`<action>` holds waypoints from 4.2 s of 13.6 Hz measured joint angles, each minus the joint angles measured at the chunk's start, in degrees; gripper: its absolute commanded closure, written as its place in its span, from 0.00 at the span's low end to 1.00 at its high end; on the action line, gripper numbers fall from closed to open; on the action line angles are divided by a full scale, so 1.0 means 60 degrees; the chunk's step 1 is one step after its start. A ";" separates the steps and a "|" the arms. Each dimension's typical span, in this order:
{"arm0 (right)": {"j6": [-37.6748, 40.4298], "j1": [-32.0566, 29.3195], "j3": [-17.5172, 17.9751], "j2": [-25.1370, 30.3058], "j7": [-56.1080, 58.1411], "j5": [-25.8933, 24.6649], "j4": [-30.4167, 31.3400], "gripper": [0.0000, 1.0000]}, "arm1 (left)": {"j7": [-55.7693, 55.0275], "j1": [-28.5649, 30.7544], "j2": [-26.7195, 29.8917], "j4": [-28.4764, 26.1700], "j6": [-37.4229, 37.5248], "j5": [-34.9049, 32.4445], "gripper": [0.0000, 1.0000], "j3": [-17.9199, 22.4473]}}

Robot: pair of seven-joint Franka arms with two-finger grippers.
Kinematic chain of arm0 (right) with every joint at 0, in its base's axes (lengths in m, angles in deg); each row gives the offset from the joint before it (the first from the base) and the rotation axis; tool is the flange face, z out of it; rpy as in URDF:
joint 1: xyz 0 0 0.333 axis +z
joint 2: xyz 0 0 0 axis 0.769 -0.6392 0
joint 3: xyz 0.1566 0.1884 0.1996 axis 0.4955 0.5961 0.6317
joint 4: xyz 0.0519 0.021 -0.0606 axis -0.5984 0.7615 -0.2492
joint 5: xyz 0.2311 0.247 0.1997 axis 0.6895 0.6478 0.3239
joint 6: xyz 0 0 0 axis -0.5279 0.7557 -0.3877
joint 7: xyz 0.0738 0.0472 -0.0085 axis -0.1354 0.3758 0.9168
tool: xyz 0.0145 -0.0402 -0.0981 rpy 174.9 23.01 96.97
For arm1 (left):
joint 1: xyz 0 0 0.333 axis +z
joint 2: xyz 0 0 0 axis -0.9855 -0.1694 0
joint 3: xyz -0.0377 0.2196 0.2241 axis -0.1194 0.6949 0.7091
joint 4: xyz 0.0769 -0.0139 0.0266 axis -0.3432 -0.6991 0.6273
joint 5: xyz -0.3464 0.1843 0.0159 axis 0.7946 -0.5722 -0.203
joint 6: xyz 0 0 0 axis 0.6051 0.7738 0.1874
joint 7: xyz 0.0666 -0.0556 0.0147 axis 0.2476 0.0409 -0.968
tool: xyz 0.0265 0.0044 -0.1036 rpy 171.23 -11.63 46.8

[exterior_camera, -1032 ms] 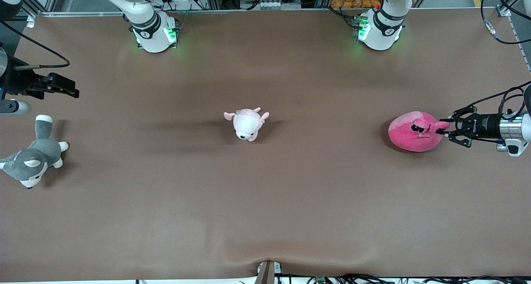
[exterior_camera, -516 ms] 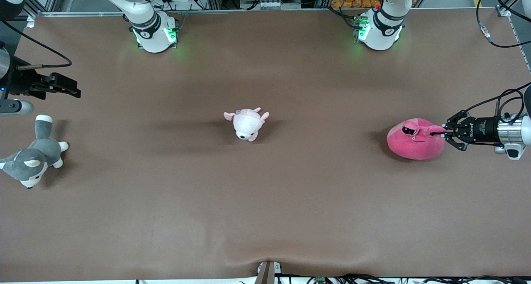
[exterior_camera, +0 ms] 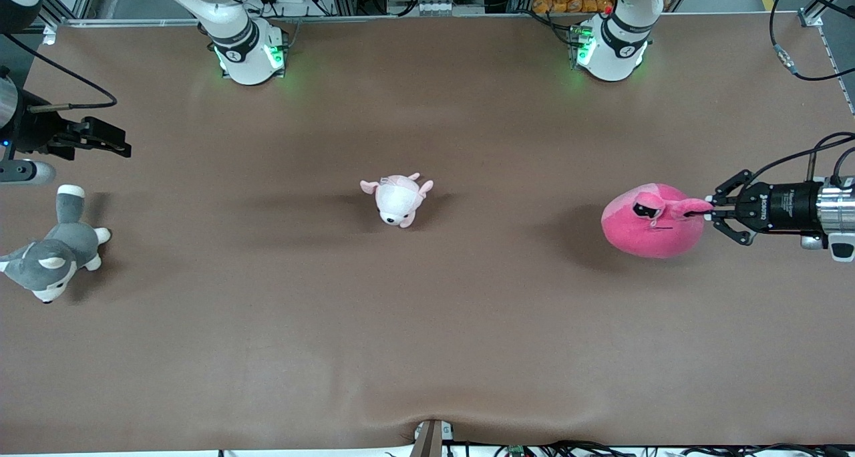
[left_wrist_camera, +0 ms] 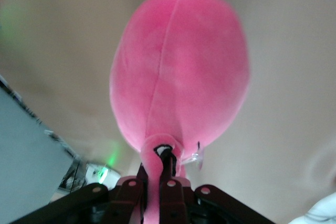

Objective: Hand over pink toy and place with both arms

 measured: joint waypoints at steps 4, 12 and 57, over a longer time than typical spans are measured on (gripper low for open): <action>0.0000 0.0166 0.0030 -0.0295 -0.0008 0.1069 0.0008 0.00 | -0.1506 -0.0051 0.0378 0.0268 0.0159 0.0625 1.00 -0.1435; -0.0041 0.0588 0.0038 -0.2225 -0.0231 0.6025 0.0002 0.00 | -0.5628 -0.2324 0.0389 0.0793 -0.2519 0.0882 1.00 -0.2549; -0.2970 0.2512 -0.0208 -0.2956 -0.2164 0.5439 -0.0731 1.00 | -0.8447 -0.4738 -0.0763 0.1419 -0.4798 -0.0576 0.00 -0.2493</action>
